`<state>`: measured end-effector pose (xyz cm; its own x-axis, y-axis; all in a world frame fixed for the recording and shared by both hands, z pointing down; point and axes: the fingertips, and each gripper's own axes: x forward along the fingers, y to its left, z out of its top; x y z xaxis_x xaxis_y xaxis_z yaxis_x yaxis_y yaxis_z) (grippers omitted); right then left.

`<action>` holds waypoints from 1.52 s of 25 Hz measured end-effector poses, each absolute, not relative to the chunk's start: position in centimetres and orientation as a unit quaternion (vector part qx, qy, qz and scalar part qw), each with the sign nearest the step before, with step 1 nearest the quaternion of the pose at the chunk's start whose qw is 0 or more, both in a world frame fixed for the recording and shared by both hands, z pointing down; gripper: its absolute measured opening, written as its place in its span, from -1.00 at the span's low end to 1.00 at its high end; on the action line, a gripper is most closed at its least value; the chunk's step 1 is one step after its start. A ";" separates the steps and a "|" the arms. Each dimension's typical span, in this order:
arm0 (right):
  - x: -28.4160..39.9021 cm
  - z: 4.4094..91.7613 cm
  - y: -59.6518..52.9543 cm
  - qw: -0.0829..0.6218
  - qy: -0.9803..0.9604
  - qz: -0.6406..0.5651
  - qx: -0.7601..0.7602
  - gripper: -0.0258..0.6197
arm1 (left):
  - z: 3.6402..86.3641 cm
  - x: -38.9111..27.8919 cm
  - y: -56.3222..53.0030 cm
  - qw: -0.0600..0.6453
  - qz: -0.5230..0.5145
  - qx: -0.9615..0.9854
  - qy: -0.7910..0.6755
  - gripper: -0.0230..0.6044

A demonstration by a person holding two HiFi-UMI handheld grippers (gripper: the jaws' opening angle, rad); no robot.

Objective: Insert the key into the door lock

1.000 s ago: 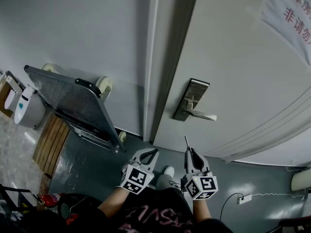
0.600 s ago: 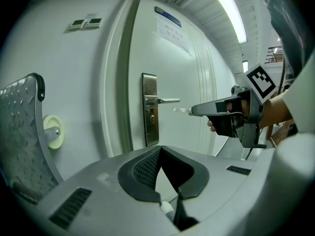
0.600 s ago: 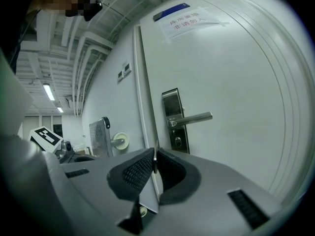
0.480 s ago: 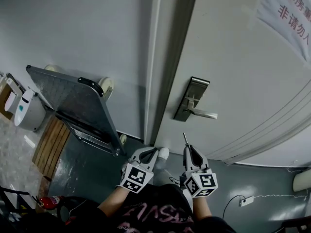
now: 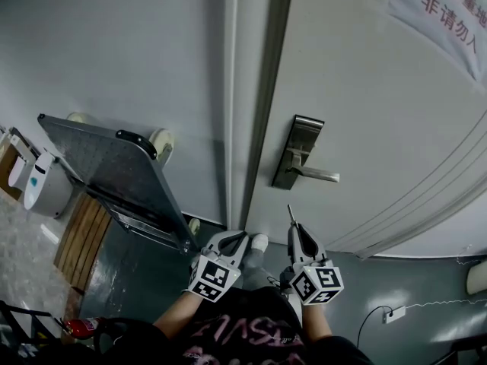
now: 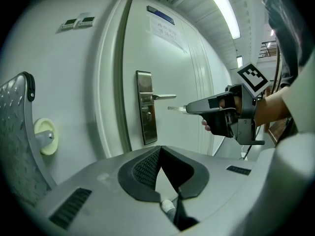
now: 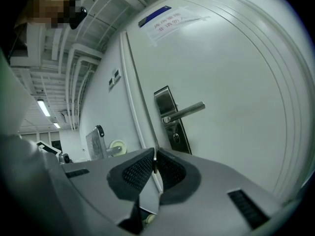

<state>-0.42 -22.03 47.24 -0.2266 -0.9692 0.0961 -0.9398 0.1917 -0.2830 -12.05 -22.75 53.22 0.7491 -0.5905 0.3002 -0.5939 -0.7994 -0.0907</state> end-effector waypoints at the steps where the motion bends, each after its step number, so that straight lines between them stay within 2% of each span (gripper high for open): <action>1: -0.3 47.3 -22.2 0.057 0.769 -0.147 -0.619 -0.67 | 53.3 -11.9 -22.8 0.006 0.159 0.936 -0.315 -0.89; 10: 0.5 46.8 -24.9 0.107 0.762 -0.190 -0.610 -0.67 | 53.6 -11.3 -23.5 0.010 0.156 0.935 -0.318 -0.89; 18: 1.7 47.7 -27.4 0.214 0.721 -0.287 -0.593 -0.67 | 53.9 -12.2 -24.0 0.011 0.165 0.930 -0.330 -0.89; 23: 2.4 48.1 -28.6 0.253 0.697 -0.321 -0.589 -0.67 | 53.6 -12.8 -25.3 0.014 0.165 0.925 -0.341 -0.89; 38: 3.3 49.4 -31.8 0.307 0.653 -0.383 -0.577 -0.67 | 51.5 -12.3 -30.1 0.012 0.150 0.922 -0.356 -0.89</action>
